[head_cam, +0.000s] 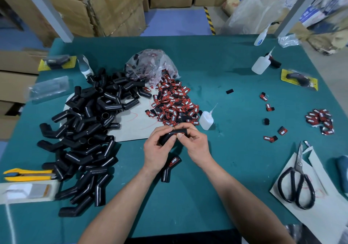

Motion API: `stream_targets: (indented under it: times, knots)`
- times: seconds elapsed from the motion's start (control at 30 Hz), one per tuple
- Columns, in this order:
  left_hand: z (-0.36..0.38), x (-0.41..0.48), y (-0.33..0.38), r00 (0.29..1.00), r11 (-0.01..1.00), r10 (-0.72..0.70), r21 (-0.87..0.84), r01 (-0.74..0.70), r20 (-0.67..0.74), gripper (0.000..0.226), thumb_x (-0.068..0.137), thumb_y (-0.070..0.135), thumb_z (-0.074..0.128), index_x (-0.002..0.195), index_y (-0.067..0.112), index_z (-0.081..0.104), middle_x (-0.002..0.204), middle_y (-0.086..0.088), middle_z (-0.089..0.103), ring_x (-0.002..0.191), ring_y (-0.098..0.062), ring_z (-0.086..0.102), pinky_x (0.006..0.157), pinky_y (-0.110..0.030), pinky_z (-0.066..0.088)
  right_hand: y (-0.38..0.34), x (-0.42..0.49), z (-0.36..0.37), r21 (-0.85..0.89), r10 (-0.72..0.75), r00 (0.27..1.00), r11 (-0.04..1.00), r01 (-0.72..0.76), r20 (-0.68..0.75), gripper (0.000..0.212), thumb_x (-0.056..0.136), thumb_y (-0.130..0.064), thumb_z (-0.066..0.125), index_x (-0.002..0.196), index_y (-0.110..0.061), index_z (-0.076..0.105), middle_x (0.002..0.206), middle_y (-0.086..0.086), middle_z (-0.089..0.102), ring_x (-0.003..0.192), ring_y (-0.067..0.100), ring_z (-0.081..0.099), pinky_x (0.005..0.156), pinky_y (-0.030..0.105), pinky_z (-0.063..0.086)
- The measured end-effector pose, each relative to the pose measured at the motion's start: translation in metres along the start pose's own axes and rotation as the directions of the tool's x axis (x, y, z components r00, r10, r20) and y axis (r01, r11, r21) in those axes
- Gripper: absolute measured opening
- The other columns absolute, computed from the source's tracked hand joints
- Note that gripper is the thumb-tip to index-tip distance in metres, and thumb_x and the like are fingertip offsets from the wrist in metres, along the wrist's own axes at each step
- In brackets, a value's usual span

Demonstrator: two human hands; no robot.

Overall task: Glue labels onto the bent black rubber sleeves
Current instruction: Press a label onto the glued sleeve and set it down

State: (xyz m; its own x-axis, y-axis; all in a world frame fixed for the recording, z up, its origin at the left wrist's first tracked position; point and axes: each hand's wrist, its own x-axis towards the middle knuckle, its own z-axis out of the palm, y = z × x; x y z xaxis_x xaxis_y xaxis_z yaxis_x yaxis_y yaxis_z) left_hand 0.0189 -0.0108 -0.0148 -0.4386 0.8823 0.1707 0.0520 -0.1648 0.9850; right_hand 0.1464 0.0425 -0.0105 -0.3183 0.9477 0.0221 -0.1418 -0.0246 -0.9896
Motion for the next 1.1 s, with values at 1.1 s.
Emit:
stream_targets:
  times: [1.1]
  knots:
    - [0.0005, -0.0001, -0.0008, 1.0, 0.999, 0.003, -0.054, -0.002, 0.019, 0.021, 0.084, 0.015, 0.07, 0.105, 0.013, 0.069, 0.11, -0.005, 0.068, 0.108, -0.012, 0.066, 0.097, -0.024, 0.05, -0.0019, -0.0019, 0.0052, 0.019, -0.007, 1.0, 1.0, 0.007, -0.029, 0.008, 0.085, -0.014, 0.07, 0.086, -0.018, 0.077, 0.103, -0.008, 0.068, 0.101, 0.014, 0.065, 0.093, 0.027, 0.049]
